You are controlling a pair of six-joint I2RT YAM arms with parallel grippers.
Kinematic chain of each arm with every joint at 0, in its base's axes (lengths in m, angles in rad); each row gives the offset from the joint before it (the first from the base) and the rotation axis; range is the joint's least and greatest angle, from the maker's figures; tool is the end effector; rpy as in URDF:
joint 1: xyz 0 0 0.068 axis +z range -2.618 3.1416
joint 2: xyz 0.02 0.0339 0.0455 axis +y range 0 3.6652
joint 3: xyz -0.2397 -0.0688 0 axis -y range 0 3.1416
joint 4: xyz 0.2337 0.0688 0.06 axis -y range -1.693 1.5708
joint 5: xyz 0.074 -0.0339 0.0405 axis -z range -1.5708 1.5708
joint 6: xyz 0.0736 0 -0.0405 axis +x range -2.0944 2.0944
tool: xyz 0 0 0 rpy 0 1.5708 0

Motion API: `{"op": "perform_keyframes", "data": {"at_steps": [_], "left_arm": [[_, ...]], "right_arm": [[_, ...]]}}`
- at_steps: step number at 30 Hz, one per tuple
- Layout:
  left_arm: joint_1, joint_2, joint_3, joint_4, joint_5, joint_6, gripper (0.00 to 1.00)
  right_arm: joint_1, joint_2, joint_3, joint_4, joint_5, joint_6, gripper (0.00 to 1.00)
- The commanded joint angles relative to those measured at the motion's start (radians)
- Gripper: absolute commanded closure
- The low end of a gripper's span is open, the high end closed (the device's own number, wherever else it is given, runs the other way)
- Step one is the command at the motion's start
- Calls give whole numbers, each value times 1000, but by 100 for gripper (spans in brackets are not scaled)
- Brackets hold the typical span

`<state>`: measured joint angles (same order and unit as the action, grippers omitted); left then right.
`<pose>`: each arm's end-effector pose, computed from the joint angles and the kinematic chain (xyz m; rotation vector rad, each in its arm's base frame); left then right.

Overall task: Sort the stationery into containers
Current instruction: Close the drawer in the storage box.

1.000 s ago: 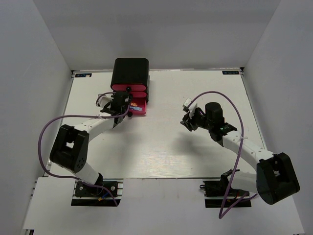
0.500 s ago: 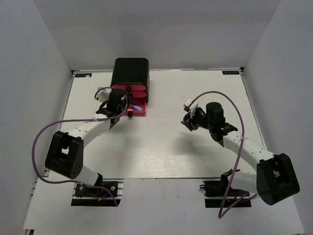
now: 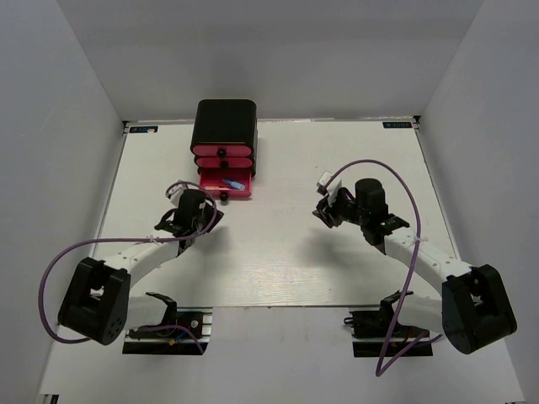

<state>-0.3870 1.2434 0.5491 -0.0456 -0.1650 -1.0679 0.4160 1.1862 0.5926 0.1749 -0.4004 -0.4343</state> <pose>0.2538 -0.0904 0.1382 -0.8696 2.1970 -0.5468 0.2508 0.1422 0.1971 -1.0424 1.6769 0.3856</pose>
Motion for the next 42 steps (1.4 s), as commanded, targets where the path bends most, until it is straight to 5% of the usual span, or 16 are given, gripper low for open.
{"op": "perform_keyframes", "data": {"at_steps": [1,8,11,25,42], "left_arm": [[4,28,21,33,-16,3,64],[13,211,101,56,-4,26,40],[22,298,136,68,5,26,40],[51,430,222,137,-51,17,64],[69,553,345,202,-79,-61,66]], "right_arm": [[-6,-13,4,21,-18,-7,53],[-6,-16,6,14,-11,-9,53],[-3,-22,4,5,-5,-14,53],[-9,-17,1,-6,9,-24,53],[-8,0,-2,-17,3,-27,53]]}}
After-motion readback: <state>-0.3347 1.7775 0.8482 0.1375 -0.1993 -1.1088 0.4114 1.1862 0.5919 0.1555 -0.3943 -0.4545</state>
